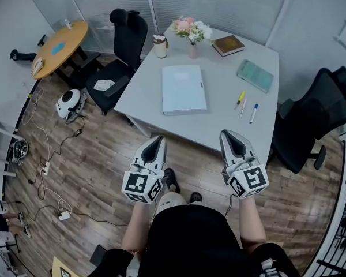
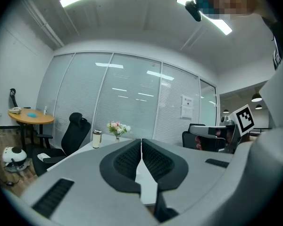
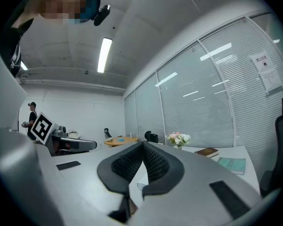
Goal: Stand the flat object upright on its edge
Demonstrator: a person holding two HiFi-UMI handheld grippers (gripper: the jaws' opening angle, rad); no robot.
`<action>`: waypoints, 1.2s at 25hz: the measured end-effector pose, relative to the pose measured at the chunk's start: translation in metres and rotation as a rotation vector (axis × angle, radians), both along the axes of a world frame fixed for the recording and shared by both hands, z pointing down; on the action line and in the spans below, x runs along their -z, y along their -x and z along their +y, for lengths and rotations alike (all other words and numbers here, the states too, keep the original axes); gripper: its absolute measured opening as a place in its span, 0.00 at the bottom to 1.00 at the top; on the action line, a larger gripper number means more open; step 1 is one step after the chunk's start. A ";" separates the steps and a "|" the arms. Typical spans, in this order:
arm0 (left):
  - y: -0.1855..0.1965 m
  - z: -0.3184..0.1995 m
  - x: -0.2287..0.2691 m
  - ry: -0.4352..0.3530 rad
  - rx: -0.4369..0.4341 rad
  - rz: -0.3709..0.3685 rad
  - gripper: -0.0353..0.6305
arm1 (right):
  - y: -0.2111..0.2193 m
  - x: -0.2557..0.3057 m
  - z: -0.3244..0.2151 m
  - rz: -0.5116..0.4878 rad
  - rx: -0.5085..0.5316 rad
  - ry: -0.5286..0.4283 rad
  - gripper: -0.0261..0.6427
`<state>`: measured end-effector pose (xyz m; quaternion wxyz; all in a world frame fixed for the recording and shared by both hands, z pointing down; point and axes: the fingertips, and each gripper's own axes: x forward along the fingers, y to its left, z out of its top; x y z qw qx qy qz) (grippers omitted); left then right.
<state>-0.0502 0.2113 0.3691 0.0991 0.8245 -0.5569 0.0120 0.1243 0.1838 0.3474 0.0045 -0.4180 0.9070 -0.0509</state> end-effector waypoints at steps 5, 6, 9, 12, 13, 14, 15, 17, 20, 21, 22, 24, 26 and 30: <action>0.032 -0.057 -0.001 -0.002 -0.030 0.001 0.09 | 0.029 0.008 -0.054 0.014 -0.045 0.003 0.06; 0.038 -0.066 -0.002 0.001 -0.036 0.006 0.09 | 0.035 0.009 -0.062 0.019 -0.050 0.002 0.06; 0.059 -0.089 -0.002 0.013 -0.055 0.011 0.09 | 0.058 0.011 -0.081 0.028 -0.063 0.006 0.06; 0.079 -0.112 -0.002 0.014 -0.081 0.007 0.09 | 0.081 0.011 -0.102 0.022 -0.084 0.005 0.06; 0.084 -0.118 -0.003 0.014 -0.090 0.008 0.09 | 0.087 0.010 -0.108 0.019 -0.091 0.007 0.06; 0.089 -0.124 -0.004 0.016 -0.098 0.008 0.09 | 0.093 0.008 -0.112 0.018 -0.098 0.010 0.06; 0.093 -0.129 -0.006 0.018 -0.107 0.007 0.09 | 0.098 0.006 -0.116 0.018 -0.105 0.015 0.06; 0.101 -0.137 -0.010 0.026 -0.122 0.002 0.09 | 0.108 0.002 -0.120 0.022 -0.111 0.022 0.06; 0.108 -0.149 -0.016 0.037 -0.136 -0.002 0.09 | 0.118 -0.007 -0.128 0.030 -0.114 0.036 0.06; 0.110 -0.152 -0.017 0.040 -0.140 -0.001 0.09 | 0.121 -0.011 -0.131 0.032 -0.115 0.043 0.06; 0.111 -0.155 -0.018 0.043 -0.144 0.002 0.09 | 0.122 -0.014 -0.134 0.034 -0.117 0.052 0.06; 0.113 -0.163 -0.022 0.050 -0.152 0.007 0.09 | 0.123 -0.018 -0.143 0.035 -0.130 0.070 0.06; 0.114 -0.173 -0.028 0.067 -0.161 0.011 0.09 | 0.124 -0.021 -0.152 0.032 -0.143 0.082 0.06; 0.109 -0.198 -0.043 0.110 -0.169 0.028 0.09 | 0.121 -0.031 -0.175 0.042 -0.141 0.103 0.06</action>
